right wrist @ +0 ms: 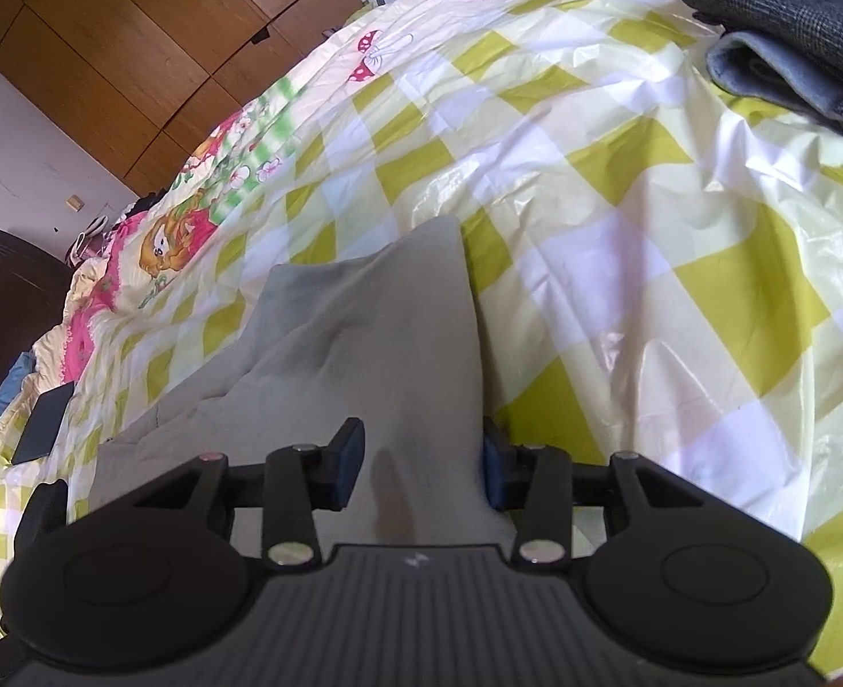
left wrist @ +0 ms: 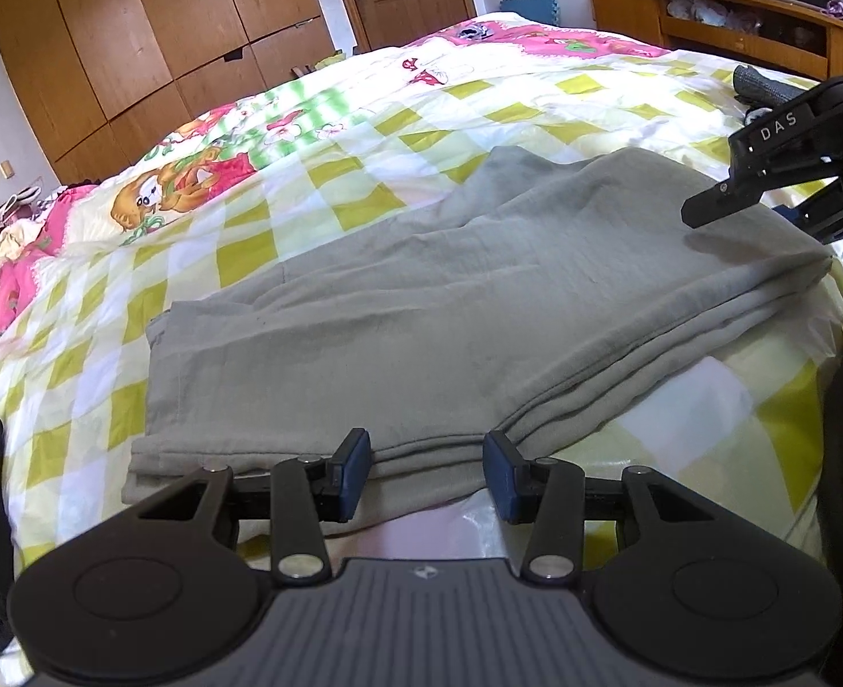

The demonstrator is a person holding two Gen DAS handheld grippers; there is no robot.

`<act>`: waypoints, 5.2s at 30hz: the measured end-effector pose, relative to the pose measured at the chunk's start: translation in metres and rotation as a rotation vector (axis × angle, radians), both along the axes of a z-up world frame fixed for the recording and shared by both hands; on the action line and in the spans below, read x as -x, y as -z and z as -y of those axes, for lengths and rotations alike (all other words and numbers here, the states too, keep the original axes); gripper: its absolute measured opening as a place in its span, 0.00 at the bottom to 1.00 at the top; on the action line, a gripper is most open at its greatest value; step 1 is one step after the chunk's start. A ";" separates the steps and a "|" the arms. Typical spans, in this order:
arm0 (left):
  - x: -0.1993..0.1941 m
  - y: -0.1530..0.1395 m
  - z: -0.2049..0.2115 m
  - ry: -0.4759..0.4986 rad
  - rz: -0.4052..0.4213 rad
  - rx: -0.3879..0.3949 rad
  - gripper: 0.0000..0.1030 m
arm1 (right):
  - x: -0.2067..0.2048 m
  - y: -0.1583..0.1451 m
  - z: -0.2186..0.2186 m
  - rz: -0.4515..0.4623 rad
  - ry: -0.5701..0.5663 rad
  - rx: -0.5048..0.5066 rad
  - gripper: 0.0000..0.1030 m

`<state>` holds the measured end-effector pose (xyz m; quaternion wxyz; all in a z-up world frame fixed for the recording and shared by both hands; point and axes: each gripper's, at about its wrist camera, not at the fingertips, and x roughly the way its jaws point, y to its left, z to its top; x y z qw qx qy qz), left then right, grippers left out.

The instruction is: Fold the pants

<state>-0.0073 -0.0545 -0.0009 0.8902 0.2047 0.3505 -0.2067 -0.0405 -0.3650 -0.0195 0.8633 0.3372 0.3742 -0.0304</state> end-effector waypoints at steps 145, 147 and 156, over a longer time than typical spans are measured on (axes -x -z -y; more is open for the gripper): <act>-0.057 -0.008 -0.111 -0.259 -0.098 0.323 0.56 | -0.210 -0.043 -0.292 -0.192 -0.581 0.325 0.47; -0.051 -0.009 -0.111 -0.243 -0.089 0.323 0.55 | -0.210 -0.040 -0.292 -0.199 -0.586 0.373 0.38; -0.041 -0.020 -0.119 -0.228 -0.055 0.383 0.26 | -0.194 -0.063 -0.257 -0.145 -0.551 0.244 0.06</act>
